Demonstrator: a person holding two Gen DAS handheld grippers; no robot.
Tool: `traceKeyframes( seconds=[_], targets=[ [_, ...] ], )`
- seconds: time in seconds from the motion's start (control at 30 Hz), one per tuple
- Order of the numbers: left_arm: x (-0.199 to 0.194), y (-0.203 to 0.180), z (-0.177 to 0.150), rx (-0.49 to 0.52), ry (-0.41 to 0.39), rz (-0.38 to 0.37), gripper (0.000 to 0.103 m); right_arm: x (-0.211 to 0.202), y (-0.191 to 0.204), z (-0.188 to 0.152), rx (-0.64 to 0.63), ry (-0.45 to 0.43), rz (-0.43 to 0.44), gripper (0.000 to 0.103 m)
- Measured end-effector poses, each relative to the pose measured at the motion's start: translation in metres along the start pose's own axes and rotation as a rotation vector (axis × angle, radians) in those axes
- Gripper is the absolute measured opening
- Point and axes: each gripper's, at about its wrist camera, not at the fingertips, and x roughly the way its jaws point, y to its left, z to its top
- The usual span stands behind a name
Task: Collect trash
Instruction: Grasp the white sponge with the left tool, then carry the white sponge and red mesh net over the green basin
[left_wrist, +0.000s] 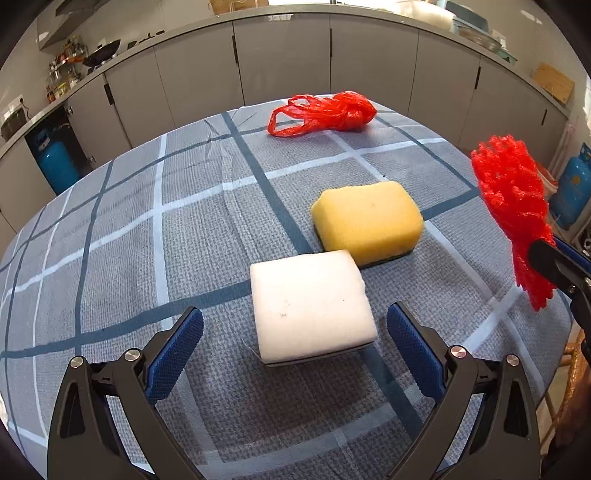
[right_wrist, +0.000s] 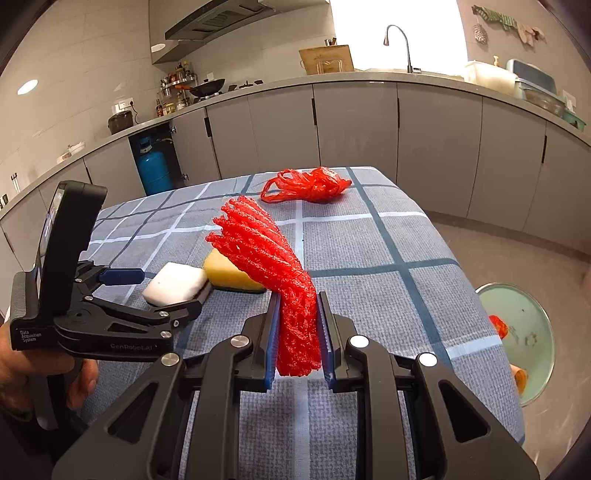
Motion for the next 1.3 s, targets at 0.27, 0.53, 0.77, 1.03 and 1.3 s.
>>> traceKeyframes(
  seconds=[0.27,0.53,0.77,1.03,1.3],
  targets=[
    [-0.004,0.001,-0.007,0.007,0.005,-0.055,0.056,0.000,-0.006,0.001,0.017,-0.004,0.007,0.021],
    [-0.034,0.020,-0.004,-0.002,-0.071,0.037,0.055,-0.004,-0.013,0.000,0.034,-0.015,-0.002,0.021],
    [-0.059,0.010,0.021,0.047,-0.177,0.068,0.055,-0.012,-0.025,0.003,0.061,-0.031,-0.021,0.021],
    [-0.059,-0.037,0.050,0.142,-0.211,-0.004,0.055,-0.027,-0.057,0.008,0.099,-0.059,-0.084,0.021],
    [-0.055,-0.091,0.073,0.220,-0.253,-0.073,0.055,-0.042,-0.103,0.010,0.155,-0.082,-0.176,0.021]
  ],
)
